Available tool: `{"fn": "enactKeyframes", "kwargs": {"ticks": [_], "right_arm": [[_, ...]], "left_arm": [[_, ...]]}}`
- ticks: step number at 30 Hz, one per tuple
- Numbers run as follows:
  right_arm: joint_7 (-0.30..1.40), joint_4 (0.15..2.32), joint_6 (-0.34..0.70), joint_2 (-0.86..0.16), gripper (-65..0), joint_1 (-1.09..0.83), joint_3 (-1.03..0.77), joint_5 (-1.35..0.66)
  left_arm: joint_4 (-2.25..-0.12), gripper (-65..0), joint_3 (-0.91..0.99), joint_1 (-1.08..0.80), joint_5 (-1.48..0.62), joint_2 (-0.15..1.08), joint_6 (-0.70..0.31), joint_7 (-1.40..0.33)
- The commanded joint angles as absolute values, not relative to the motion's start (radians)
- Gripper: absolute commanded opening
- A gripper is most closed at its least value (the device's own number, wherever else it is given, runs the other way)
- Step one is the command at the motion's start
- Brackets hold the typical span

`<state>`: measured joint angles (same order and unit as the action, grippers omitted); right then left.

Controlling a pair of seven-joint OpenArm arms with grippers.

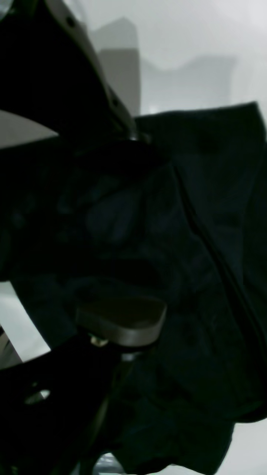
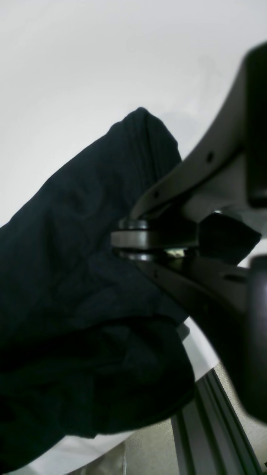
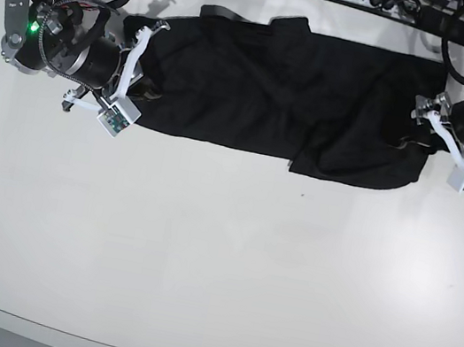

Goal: Layout the t-shirt on the table in an organized manner, then fold the t-shirt properly
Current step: 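Regrasp the folded end with the left gripper and push it toward the right gripper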

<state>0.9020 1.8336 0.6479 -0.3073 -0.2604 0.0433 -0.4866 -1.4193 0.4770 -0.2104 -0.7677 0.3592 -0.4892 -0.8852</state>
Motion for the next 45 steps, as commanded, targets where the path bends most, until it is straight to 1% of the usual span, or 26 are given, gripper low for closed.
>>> {"fn": "enactKeyframes", "kwargs": {"ticks": [1,3,5,8,9,11,13,15,18,21,23,28,31,34,39,42,45], "right_arm": [[0.887,1.850,0.651,-0.316,-65.0,-0.252,0.039,-0.501],[0.886,1.850,0.651,-0.316,-65.0,-0.252,0.039,-0.501],[0.886,1.850,0.651,-0.316,-65.0,-0.252,0.039,-0.500],[0.886,1.850,0.651,-0.316,-65.0,-0.252,0.039,-0.501],[0.886,1.850,0.651,-0.316,-65.0,-0.252,0.038,-0.501],[0.886,1.850,0.651,-0.316,-65.0,-0.252,0.038,-0.501],[0.886,1.850,0.651,-0.316,-65.0,-0.252,0.038,-0.501],[0.886,1.850,0.651,-0.316,-65.0,-0.252,0.039,-0.501],[0.886,1.850,0.651,-0.316,-65.0,-0.252,0.039,-0.501],[0.886,1.850,0.651,-0.316,-65.0,-0.252,0.038,-0.501],[0.886,1.850,0.651,-0.316,-65.0,-0.252,0.038,-0.501],[0.886,1.850,0.651,-0.316,-65.0,-0.252,0.039,-0.501],[0.886,1.850,0.651,-0.316,-65.0,-0.252,0.039,-0.501],[0.884,1.850,0.651,-0.316,-65.0,-0.252,0.039,-0.501],[0.883,1.850,0.651,-0.316,-65.0,-0.252,0.039,-0.501],[0.883,1.850,0.651,-0.316,-65.0,-0.252,0.039,-0.501],[0.883,1.850,0.651,-0.316,-65.0,-0.252,0.039,-0.501]], "left_arm": [[-1.433,-15.8,0.482,-0.205,-0.774,0.365,-0.495,-0.868],[-1.433,-15.8,0.482,-0.204,-0.777,0.352,-0.496,-0.872],[-1.433,-15.8,0.482,-0.204,-0.816,0.348,-0.522,-0.880],[-1.433,-16.1,0.482,-0.204,-0.895,0.349,-0.626,-0.911],[-1.433,-17.8,0.482,-0.204,-0.921,0.349,-0.657,-0.925],[-1.433,-24.3,0.482,-0.204,-0.963,0.349,-0.698,-0.949],[-1.433,-33.8,0.482,-0.205,-0.979,0.349,-0.698,-0.955],[-1.433,-45.2,0.482,-0.204,-0.978,0.349,-0.698,-0.959],[-1.433,-64.5,0.482,-0.204,-0.978,0.349,-0.698,-0.970],[-1.433,-65.0,0.482,-0.205,-0.979,0.349,-0.698,-0.971],[-1.433,-65.0,0.482,-0.204,-1.025,0.349,-0.698,-0.993],[-1.433,-65.0,0.482,-0.204,-1.314,0.349,-0.698,-1.184],[-1.433,-65.0,0.482,-0.205,-1.407,0.349,-0.698,-1.276],[-1.433,-65.0,0.482,-0.205,-1.416,0.349,-0.698,-1.308],[-1.433,-65.0,0.472,-0.207,-1.433,0.348,-0.698,-1.311],[-1.433,-65.0,0.421,-0.211,-1.459,0.348,-0.698,-1.324],[-1.433,-65.0,0.330,-0.210,-1.460,0.349,-0.698,-1.336]]}}
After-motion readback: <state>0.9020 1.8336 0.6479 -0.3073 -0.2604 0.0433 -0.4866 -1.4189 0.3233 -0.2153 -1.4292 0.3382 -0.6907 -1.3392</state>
